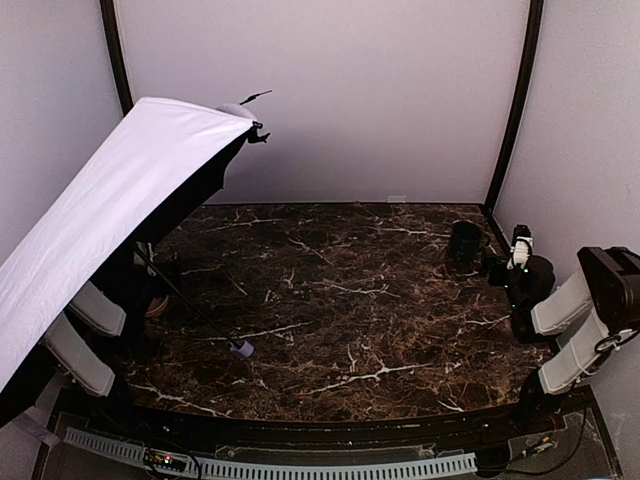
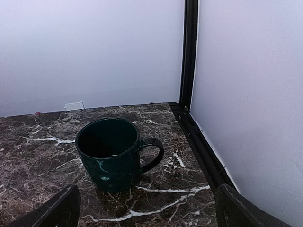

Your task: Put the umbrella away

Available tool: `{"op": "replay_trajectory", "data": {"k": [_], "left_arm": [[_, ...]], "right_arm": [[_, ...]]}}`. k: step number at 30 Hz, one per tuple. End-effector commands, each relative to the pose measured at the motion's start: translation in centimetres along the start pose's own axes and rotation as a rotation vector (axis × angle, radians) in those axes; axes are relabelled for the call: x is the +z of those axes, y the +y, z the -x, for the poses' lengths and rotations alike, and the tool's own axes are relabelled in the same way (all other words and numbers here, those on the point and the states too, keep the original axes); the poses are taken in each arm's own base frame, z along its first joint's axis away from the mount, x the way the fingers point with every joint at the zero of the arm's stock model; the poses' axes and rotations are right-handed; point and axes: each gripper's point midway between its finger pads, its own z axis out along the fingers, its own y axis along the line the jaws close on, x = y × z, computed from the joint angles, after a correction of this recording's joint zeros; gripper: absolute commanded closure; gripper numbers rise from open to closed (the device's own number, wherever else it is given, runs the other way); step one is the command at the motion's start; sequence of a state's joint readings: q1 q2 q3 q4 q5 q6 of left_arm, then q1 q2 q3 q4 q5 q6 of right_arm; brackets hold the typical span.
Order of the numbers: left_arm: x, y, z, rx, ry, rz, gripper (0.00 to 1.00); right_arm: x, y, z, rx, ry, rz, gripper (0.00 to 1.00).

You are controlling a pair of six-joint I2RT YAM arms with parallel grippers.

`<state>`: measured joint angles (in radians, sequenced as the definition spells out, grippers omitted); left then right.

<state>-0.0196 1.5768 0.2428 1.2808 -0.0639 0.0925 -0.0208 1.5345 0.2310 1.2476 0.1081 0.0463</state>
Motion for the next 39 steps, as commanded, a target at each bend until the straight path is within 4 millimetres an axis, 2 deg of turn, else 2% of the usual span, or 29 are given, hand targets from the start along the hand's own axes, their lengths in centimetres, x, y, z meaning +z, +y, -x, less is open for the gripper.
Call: {"op": "replay_trajectory", "data": {"k": [1,8,11,12,13,14,17,20,25,26,27,29,30,32,35,37,39], "left_arm": [[0.2,0.2,0.7,-0.009,-0.019,0.005,0.01],[0.2,0.2,0.8,-0.010,-0.021,0.005,0.01],[0.3,0.2,0.7,-0.009,-0.018,0.003,0.01],[0.3,0.2,0.7,-0.009,-0.018,0.003,0.01],[0.3,0.2,0.7,-0.010,-0.018,0.003,0.01],[0.3,0.2,0.7,-0.009,-0.018,0.003,0.01],[0.3,0.2,0.7,-0.009,-0.018,0.003,0.01],[0.3,0.2,0.7,-0.009,-0.017,0.003,0.01],[0.3,0.2,0.6,-0.008,-0.015,0.003,0.01],[0.3,0.2,0.7,-0.008,-0.016,0.001,0.01],[0.3,0.1,0.7,-0.009,-0.015,0.000,0.01],[0.3,0.2,0.7,-0.009,-0.015,0.000,0.01],[0.3,0.2,0.7,-0.009,-0.016,0.001,0.01],[0.3,0.2,0.7,-0.007,-0.017,0.000,0.01],[0.3,0.1,0.7,-0.007,-0.015,-0.005,0.01],[0.3,0.1,0.6,-0.007,-0.014,-0.005,0.01],[0.3,0.0,0.7,-0.005,-0.016,-0.006,0.01]], "right_arm": [[0.0,-0.1,0.8,0.009,-0.029,-0.001,0.00],[0.0,-0.1,0.8,0.010,-0.030,0.002,0.01],[1.2,-0.4,3.2,0.018,-0.015,-0.026,0.00],[1.7,-0.7,2.8,0.026,0.067,-0.048,0.00],[1.9,-0.8,4.1,0.071,0.077,-0.060,0.00],[2.1,0.0,5.5,0.122,0.086,-0.016,0.01],[1.1,6.2,9.8,0.263,0.082,0.306,0.01],[-1.8,15.5,11.9,0.280,0.119,0.581,0.01],[-11.3,34.0,13.0,0.142,0.168,1.010,0.01],[-13.2,37.4,12.6,0.090,0.192,1.085,0.00],[-15.0,40.9,14.3,0.056,0.176,1.157,0.01],[-18.1,47.3,13.0,-0.041,0.251,1.252,0.01],[-20.5,50.2,13.2,-0.071,0.259,1.313,0.01],[-22.6,54.1,12.5,-0.141,0.275,1.357,0.02],[-24.3,58.2,11.1,-0.164,0.280,1.401,0.02],[-25.6,60.8,8.4,-0.189,0.339,1.446,0.04],[-27.6,62.8,7.0,-0.227,0.368,1.498,0.04]]}}
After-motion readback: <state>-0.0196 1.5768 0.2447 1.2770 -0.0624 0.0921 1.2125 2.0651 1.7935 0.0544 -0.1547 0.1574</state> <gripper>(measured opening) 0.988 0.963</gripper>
